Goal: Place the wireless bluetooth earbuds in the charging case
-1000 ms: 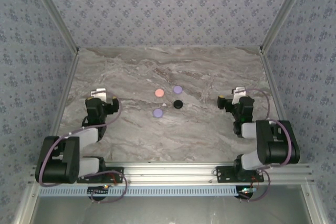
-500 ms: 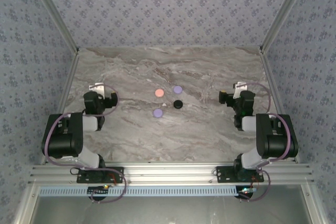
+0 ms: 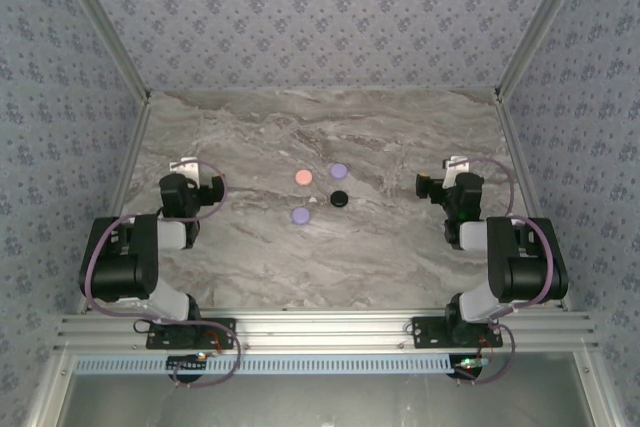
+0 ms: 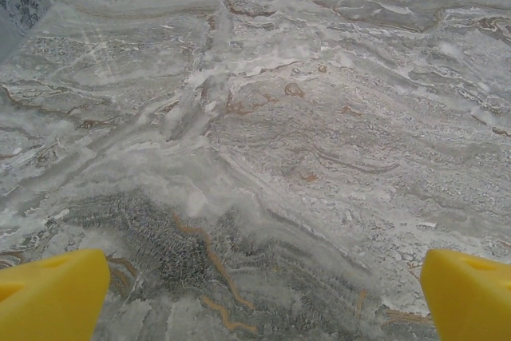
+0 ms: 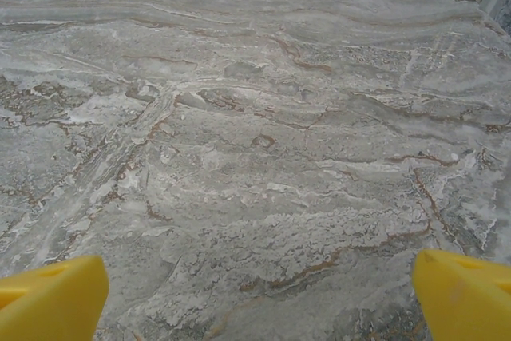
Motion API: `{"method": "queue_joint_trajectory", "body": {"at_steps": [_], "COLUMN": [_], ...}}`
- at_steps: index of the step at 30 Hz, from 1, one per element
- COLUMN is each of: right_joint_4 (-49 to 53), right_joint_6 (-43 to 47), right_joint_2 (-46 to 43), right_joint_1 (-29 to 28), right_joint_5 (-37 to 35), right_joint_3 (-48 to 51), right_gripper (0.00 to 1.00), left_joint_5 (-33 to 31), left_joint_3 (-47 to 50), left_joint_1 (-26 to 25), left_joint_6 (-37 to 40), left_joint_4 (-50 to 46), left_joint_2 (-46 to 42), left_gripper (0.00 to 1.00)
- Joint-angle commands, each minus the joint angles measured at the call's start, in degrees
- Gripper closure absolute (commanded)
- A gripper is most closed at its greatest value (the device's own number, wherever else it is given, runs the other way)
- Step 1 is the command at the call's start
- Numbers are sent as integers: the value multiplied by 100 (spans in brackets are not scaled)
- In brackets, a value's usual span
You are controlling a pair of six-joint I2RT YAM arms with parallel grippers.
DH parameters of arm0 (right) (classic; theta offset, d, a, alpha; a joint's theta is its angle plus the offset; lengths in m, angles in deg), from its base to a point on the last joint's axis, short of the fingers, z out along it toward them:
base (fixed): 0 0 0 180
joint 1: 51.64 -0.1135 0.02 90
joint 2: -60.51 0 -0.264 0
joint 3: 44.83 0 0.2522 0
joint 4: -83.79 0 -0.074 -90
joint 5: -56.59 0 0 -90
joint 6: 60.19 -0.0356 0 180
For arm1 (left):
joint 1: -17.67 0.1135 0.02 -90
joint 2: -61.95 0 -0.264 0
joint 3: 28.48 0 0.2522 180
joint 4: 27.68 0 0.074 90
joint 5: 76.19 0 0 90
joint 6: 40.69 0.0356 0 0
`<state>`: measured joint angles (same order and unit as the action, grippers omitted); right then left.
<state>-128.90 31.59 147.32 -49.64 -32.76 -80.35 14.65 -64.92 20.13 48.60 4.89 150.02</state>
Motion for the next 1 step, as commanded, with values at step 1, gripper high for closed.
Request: {"method": "queue_joint_trajectory", "body": {"at_steps": [1], "right_joint_4": [31], "right_joint_6": [-20], "right_joint_2": [38], "right_joint_1": [11], "right_joint_5": [-95], "right_joint_3": [-65], "right_gripper": [0], "left_joint_5": [85], "left_joint_3": [-97], "left_joint_1": [-25], "left_joint_6": [-70], "left_joint_4": [26], "left_joint_2": [-27], "left_gripper": [1]}}
